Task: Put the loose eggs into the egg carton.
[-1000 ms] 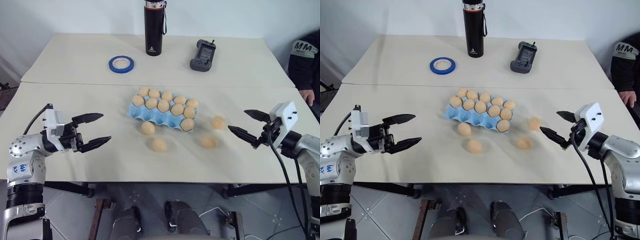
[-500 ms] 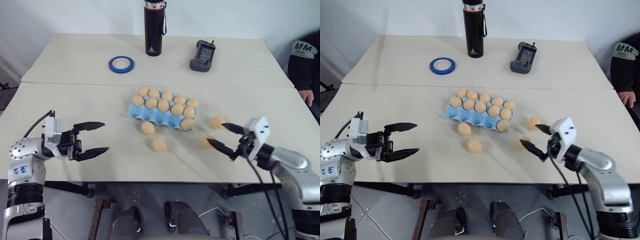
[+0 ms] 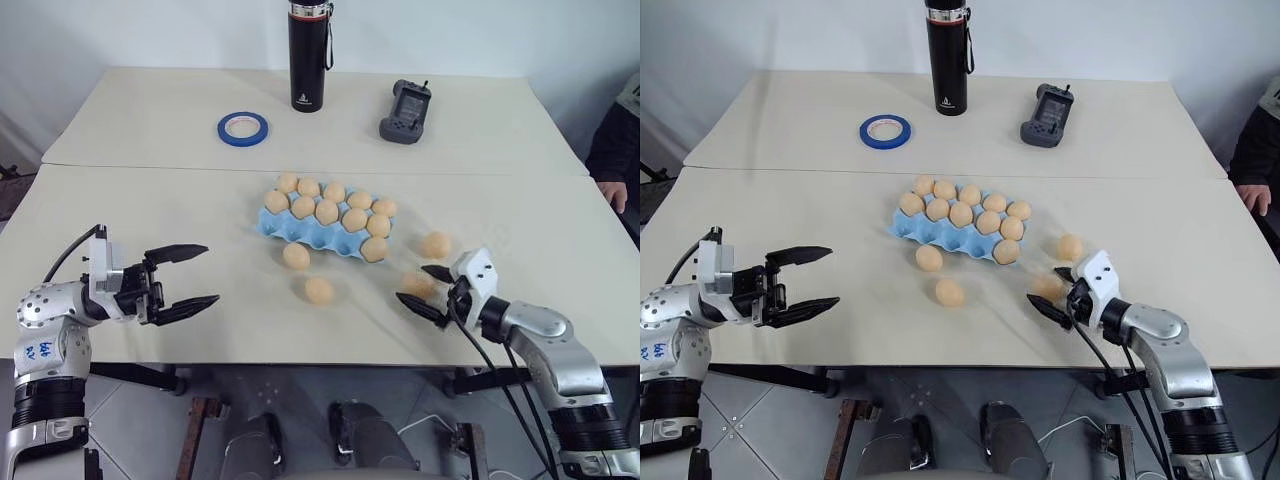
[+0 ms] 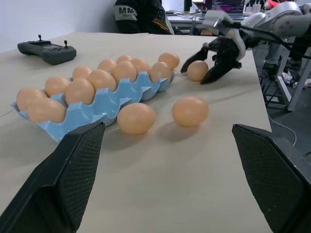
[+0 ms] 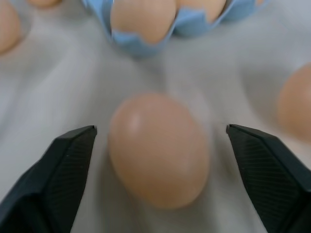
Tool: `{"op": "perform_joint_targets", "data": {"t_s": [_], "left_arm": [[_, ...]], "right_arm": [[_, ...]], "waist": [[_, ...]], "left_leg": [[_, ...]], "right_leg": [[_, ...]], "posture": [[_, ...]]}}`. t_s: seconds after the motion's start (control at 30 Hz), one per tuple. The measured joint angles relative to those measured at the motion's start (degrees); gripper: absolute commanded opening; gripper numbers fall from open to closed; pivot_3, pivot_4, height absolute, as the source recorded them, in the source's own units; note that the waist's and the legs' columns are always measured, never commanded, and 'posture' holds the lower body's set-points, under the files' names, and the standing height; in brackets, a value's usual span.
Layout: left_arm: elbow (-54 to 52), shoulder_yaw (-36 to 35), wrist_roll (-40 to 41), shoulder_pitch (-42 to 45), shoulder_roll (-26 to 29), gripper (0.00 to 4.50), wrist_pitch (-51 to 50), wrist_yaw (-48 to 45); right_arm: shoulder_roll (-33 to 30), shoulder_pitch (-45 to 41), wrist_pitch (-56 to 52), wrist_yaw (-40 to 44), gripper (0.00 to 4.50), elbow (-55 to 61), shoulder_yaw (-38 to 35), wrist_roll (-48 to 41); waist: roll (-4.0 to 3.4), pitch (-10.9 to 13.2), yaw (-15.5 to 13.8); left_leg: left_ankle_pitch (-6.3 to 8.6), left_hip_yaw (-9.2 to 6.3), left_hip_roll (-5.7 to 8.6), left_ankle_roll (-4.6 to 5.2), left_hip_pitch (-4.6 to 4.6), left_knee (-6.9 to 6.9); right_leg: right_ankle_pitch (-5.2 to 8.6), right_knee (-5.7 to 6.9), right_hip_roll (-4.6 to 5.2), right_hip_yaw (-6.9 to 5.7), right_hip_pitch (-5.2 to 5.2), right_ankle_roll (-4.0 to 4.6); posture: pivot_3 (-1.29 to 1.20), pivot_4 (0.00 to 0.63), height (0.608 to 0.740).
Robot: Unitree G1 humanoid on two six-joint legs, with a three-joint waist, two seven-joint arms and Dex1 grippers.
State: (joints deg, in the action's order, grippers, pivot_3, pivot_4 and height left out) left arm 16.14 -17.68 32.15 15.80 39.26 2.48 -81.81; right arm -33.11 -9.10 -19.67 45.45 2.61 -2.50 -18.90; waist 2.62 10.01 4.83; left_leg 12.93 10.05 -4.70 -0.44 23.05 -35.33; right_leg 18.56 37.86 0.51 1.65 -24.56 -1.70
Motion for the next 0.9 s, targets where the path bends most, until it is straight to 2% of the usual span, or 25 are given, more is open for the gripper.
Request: {"op": "perform_joint_targets", "data": {"t_s": [0.07, 0.13, 0.2, 0.23, 0.33, 0.47, 0.6, 0.73, 0.9], "left_arm": [[-0.2, 0.0, 0.0, -0.3, -0.1, 4.50, -0.1, 0.4], [-0.3, 0.0, 0.0, -0.3, -0.1, 4.50, -0.2, 0.6], [-0.4, 0.0, 0.1, -0.3, -0.1, 4.50, -0.3, 1.0], [-0.4, 0.0, 0.1, -0.3, -0.1, 4.50, -0.3, 1.0], [-0.4, 0.0, 0.1, -0.3, -0.2, 4.50, -0.4, 1.1], [-0.3, 0.0, 0.1, 0.0, -0.3, 4.50, -0.5, 1.1], [0.0, 0.0, 0.1, 0.8, -0.5, 4.50, -0.5, 1.1], [0.3, 0.0, 0.2, 1.8, -0.5, 4.50, -0.6, 1.0], [0.4, -0.2, 0.7, 1.7, -0.5, 4.50, -0.5, 0.8]], "right_arm": [[0.1, -0.2, -0.1, 0.3, 2.73, 0.0, 0.0, -0.2], [0.2, -0.2, -0.1, 0.4, 2.12, 0.0, 0.0, -0.5], [0.4, -0.2, -0.2, 0.4, 1.66, 0.8, -0.4, -1.4], [0.4, -0.2, -0.3, 0.4, 1.57, 1.5, -0.6, -1.8], [0.3, -1.3, -2.2, 0.1, 1.54, 5.4, -2.0, -4.4], [0.6, -6.7, -6.1, -1.9, 1.54, 10.1, -2.6, -6.6], [3.2, -12.7, -9.3, -4.0, 1.54, 11.1, 0.9, -6.4], [7.3, -18.4, -9.4, -5.7, 1.54, 7.8, 6.5, -3.3], [10.3, -23.5, -7.7, -6.4, 1.54, -0.8, 9.5, 0.9]], "waist": [[0.00, 0.0, 0.0], [0.00, 0.0, -0.1], [0.00, 0.0, 0.0], [0.00, 0.0, 0.0], [0.00, 0.0, 0.0], [0.00, 0.0, 0.1], [0.00, 0.0, 0.1], [0.00, 0.0, 0.1], [0.00, 0.0, 0.1]], "left_leg": [[0.00, -0.01, 0.00, 0.00, 0.00, 0.00], [0.00, -0.02, 0.00, -0.01, 0.00, 0.00], [0.00, -0.01, 0.00, 0.00, 0.00, 0.00], [0.00, -0.01, 0.00, 0.00, 0.00, 0.00], [0.00, -0.01, 0.00, -0.01, 0.00, 0.00], [0.00, -0.03, -0.01, -0.04, -0.01, 0.00], [0.00, -0.03, -0.01, -0.04, 0.01, 0.00], [-0.01, -0.01, -0.01, -0.01, 0.04, 0.01], [-0.01, -0.01, -0.01, -0.03, 0.11, 0.01]], "right_leg": [[0.00, 0.02, 0.00, -0.01, 0.00, 0.00], [0.00, 0.02, 0.00, -0.01, 0.00, 0.00], [0.00, 0.01, 0.01, -0.01, 0.00, 0.00], [0.00, 0.01, 0.00, -0.01, 0.00, 0.00], [0.00, 0.02, -0.01, -0.01, -0.01, 0.00], [-0.01, 0.05, 0.00, -0.02, -0.01, 0.03], [-0.01, 0.03, 0.01, -0.03, -0.02, 0.05], [0.00, 0.03, 0.01, -0.03, -0.06, 0.06], [0.01, -0.01, 0.01, -0.05, -0.09, 0.06]], "posture": [[0.00, 0.150, 0.740], [0.00, 0.150, 0.740], [0.00, 0.150, 0.740], [0.00, 0.150, 0.740], [0.00, 0.150, 0.740], [0.00, 0.150, 0.740], [0.00, 0.150, 0.740], [0.00, 0.150, 0.740], [0.00, 0.150, 0.740]]}}
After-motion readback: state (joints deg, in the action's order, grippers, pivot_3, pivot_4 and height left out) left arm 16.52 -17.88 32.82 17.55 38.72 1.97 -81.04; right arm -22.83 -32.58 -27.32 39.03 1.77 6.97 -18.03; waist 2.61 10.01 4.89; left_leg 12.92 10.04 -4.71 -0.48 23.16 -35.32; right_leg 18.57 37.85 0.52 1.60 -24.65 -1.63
